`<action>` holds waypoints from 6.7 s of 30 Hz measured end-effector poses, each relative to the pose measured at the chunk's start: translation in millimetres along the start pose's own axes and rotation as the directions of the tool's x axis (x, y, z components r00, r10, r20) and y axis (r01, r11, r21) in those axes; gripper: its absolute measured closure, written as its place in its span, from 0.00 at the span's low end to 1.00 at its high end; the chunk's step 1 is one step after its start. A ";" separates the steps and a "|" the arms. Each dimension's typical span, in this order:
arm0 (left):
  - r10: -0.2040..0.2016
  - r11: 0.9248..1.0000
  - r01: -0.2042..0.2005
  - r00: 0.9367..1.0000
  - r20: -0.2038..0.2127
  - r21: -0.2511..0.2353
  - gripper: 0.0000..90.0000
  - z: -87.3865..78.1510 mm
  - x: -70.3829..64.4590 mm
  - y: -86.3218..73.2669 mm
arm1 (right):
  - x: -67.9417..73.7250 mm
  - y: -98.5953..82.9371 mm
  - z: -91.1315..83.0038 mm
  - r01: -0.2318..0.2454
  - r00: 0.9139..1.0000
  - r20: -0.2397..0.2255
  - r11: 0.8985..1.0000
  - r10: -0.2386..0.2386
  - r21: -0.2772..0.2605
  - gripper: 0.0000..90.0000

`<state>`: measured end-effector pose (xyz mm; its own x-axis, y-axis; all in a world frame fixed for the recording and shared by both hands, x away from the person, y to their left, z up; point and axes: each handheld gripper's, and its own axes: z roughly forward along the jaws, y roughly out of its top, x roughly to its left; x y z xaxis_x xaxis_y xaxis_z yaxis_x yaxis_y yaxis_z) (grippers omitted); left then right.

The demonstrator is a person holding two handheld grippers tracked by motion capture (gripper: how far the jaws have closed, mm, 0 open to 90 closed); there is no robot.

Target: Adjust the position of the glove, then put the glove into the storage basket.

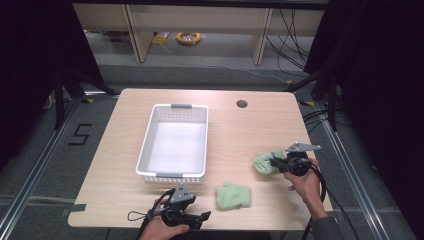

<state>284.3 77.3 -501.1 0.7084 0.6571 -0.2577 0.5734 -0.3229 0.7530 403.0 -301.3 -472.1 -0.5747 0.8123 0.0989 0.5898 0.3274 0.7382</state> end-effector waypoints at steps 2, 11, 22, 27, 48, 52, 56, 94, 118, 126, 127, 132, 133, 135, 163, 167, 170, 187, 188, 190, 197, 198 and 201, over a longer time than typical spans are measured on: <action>-0.004 1.000 0.004 1.000 0.005 -0.004 0.29 -0.6 0.3 0.4 | 8.9 2.4 -5.4 -0.008 1.000 -0.002 1.000 0.008 -0.009 0.94; -0.007 1.000 0.007 1.000 -0.003 -0.013 0.29 -1.3 1.2 0.5 | 44.1 7.9 -24.7 0.020 0.998 -0.061 0.997 -0.025 -0.078 0.94; 0.010 1.000 -0.010 1.000 -0.010 0.000 0.29 -2.7 3.6 1.2 | 96.2 -4.5 -34.3 0.052 0.985 -0.162 0.996 -0.064 -0.078 0.94; 0.014 1.000 -0.014 1.000 -0.010 0.002 0.29 -3.3 4.1 2.0 | 113.7 -8.3 -28.7 0.067 0.979 -0.186 0.996 -0.078 -0.065 0.94; 0.052 0.998 -0.051 0.999 0.008 -0.041 0.39 0.8 -8.3 7.4 | 139.9 -28.7 -2.2 0.012 0.974 -0.227 1.000 -0.009 0.012 0.91; 0.073 0.996 -0.072 0.997 0.009 -0.045 0.47 6.9 -8.3 12.7 | 140.1 -31.8 0.9 0.024 0.976 -0.215 1.000 -0.021 0.010 0.88; 0.083 0.996 -0.082 0.996 0.021 -0.040 0.54 15.2 -9.5 19.6 | 137.9 -33.4 0.3 0.030 0.977 -0.213 0.999 -0.025 0.017 0.84; -0.001 1.000 0.002 0.999 0.044 -0.029 0.74 37.0 16.2 43.7 | 133.7 -29.1 -7.1 0.035 0.958 -0.285 0.999 -0.029 0.019 0.62; -0.185 0.982 0.179 0.977 0.108 0.059 0.50 52.7 12.5 39.0 | 97.9 -41.0 6.8 -0.065 0.979 -0.184 0.990 0.087 0.125 0.52; -0.175 0.983 0.165 0.976 0.128 0.086 0.53 57.9 11.3 39.1 | 95.5 -43.5 9.8 -0.095 0.970 -0.210 0.984 0.126 0.150 0.55; -0.178 0.982 0.168 0.975 0.133 0.086 0.53 59.2 11.9 39.1 | 94.8 -44.0 10.6 -0.100 0.966 -0.222 0.984 0.131 0.148 0.55; -0.193 0.979 0.180 0.969 0.152 0.095 0.56 61.6 12.2 38.7 | 95.1 -46.1 13.6 -0.140 0.952 -0.249 0.977 0.178 0.161 0.57; -0.191 0.979 0.178 0.969 0.156 0.098 0.57 61.8 12.2 38.6 | 95.2 -46.2 13.7 -0.140 0.954 -0.241 0.978 0.176 0.156 0.58; -0.193 0.979 0.178 0.966 0.171 0.100 0.60 62.5 12.8 38.5 | 92.7 -47.3 15.0 -0.124 0.950 -0.270 0.982 0.160 0.145 0.62; -0.146 0.989 0.135 0.964 0.221 0.063 0.84 42.1 11.7 39.3 | 98.6 -45.3 3.8 -0.113 0.932 -0.338 0.991 0.129 0.066 0.83; -0.132 0.991 0.122 0.967 0.217 0.061 0.84 38.0 10.3 40.9 | 100.4 -42.7 -0.9 -0.100 0.935 -0.337 0.994 0.112 0.050 0.83; -0.132 0.991 0.123 0.965 0.225 0.054 0.84 34.9 9.4 42.4 | 103.4 -40.8 -4.5 -0.111 0.932 -0.342 0.993 0.121 0.049 0.83; -0.097 0.995 0.099 0.968 0.233 0.005 0.83 10.0 6.9 59.1 | 115.0 -17.6 -22.7 -0.078 0.942 -0.326 0.997 0.079 0.016 0.83; -0.094 0.995 0.097 0.968 0.232 0.002 0.83 8.9 7.1 60.3 | 116.2 -16.1 -23.2 -0.090 0.938 -0.334 0.996 0.089 0.013 0.83; -0.090 0.996 0.092 0.969 0.231 0.000 0.83 4.8 7.7 64.2 | 115.9 -12.6 -24.4 -0.085 0.939 -0.334 0.996 0.084 0.013 0.83; -0.076 0.997 0.081 0.975 0.209 -0.012 0.83 -7.7 11.3 75.5 | 117.7 2.5 -27.4 -0.067 0.938 -0.342 0.998 0.060 -0.011 0.83; -0.075 0.997 0.079 0.973 0.220 -0.012 0.83 -8.4 12.8 76.4 | 120.3 5.7 -28.5 -0.088 0.934 -0.347 0.996 0.082 0.000 0.83; -0.085 0.996 0.089 0.976 0.203 -0.009 0.83 -13.8 16.0 80.0 | 120.1 12.7 -27.3 -0.062 0.936 -0.347 0.998 0.054 -0.012 0.83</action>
<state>335.8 71.4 -436.7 0.7254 0.5306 -0.4384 0.6306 -0.2570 0.7323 326.0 -212.7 -432.5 -0.7031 0.6106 0.3645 0.6176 0.2701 0.7387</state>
